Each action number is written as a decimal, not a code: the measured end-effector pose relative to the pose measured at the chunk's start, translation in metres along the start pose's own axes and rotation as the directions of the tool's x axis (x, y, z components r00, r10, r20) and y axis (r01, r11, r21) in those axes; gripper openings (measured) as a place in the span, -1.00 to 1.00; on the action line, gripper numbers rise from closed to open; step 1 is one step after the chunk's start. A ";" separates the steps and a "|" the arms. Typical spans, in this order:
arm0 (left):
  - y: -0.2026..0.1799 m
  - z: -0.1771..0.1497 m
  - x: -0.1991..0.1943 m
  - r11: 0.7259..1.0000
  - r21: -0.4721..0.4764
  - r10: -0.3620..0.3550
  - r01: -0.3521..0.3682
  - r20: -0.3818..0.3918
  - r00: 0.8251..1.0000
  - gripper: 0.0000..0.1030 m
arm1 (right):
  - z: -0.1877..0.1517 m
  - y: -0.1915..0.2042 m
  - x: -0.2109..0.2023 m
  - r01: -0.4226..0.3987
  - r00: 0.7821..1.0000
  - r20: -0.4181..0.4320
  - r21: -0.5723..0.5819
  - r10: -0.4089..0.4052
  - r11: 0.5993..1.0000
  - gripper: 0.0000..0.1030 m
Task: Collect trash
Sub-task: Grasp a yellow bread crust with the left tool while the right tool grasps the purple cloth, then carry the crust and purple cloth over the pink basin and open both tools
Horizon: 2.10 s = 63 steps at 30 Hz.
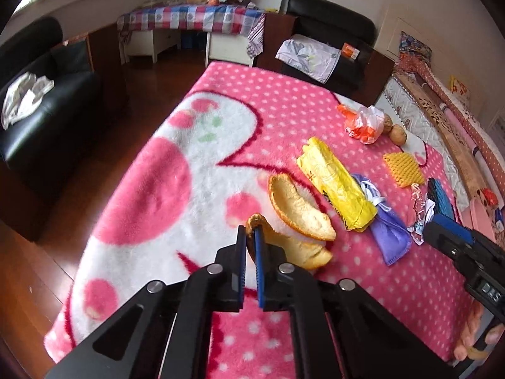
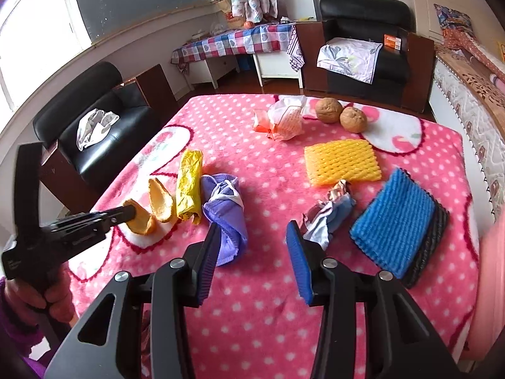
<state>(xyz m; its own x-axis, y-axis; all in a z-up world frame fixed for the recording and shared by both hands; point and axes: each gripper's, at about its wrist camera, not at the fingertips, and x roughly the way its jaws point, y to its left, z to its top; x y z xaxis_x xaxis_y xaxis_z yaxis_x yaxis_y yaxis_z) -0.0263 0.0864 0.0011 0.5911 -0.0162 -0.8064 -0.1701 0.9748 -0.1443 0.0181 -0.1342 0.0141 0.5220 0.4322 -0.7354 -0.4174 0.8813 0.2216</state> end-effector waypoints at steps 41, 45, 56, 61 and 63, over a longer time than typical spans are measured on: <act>-0.116 0.027 -0.050 0.962 0.201 -0.203 0.185 0.074 0.976 -0.93 | -0.013 -0.059 -0.092 0.115 0.981 0.139 0.167 -0.139 0.979 -0.70; -0.142 0.029 -0.048 0.948 0.244 -0.228 0.204 0.073 0.971 -0.93 | -0.021 -0.079 -0.109 0.150 0.970 0.155 0.222 -0.187 0.963 -0.70; -0.233 0.032 -0.048 0.885 0.376 -0.319 0.275 0.058 0.946 -0.93 | -0.040 -0.130 -0.151 0.261 0.923 0.183 0.344 -0.338 0.902 -0.70; -0.274 0.025 -0.047 0.847 0.435 -0.357 0.306 0.038 0.933 -0.93 | -0.055 -0.159 -0.170 0.308 0.897 0.175 0.411 -0.406 0.858 -0.70; -0.287 0.023 -0.047 0.835 0.453 -0.366 0.312 0.033 0.930 -0.93 | -0.060 -0.170 -0.175 0.321 0.889 0.168 0.435 -0.426 0.841 -0.70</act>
<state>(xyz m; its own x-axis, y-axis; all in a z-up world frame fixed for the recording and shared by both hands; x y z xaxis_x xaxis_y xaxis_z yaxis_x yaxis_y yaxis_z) 0.0127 -0.1874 0.0931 0.6382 -0.3644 -0.6782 0.3999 0.9096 -0.1125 -0.0467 -0.3711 0.0670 0.7668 0.0405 -0.6406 0.1401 0.9634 0.2285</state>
